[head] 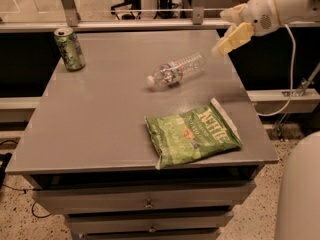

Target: Knock water bottle over

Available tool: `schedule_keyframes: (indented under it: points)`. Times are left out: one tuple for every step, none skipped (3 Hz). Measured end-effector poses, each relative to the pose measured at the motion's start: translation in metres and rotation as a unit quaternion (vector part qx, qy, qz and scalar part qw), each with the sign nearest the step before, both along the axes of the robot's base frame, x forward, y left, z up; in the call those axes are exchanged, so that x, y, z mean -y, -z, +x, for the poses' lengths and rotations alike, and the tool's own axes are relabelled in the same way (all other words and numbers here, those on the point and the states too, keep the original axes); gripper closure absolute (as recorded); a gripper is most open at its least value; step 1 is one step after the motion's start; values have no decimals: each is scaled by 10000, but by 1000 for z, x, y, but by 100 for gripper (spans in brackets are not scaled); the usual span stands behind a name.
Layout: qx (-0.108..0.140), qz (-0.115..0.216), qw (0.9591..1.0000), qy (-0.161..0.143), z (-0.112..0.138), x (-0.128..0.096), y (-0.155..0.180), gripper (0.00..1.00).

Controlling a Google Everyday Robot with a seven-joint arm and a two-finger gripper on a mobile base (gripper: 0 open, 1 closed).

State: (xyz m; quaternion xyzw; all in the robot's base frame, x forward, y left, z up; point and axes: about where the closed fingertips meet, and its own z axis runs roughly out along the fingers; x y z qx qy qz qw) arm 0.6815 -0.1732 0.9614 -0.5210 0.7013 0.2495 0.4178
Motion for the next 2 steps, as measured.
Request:
schedule_keyframes:
  points:
    - [-112,674,9965,488,-9,40,-16,0]
    - [-140,796,9951,576,-12,49,-19,0]
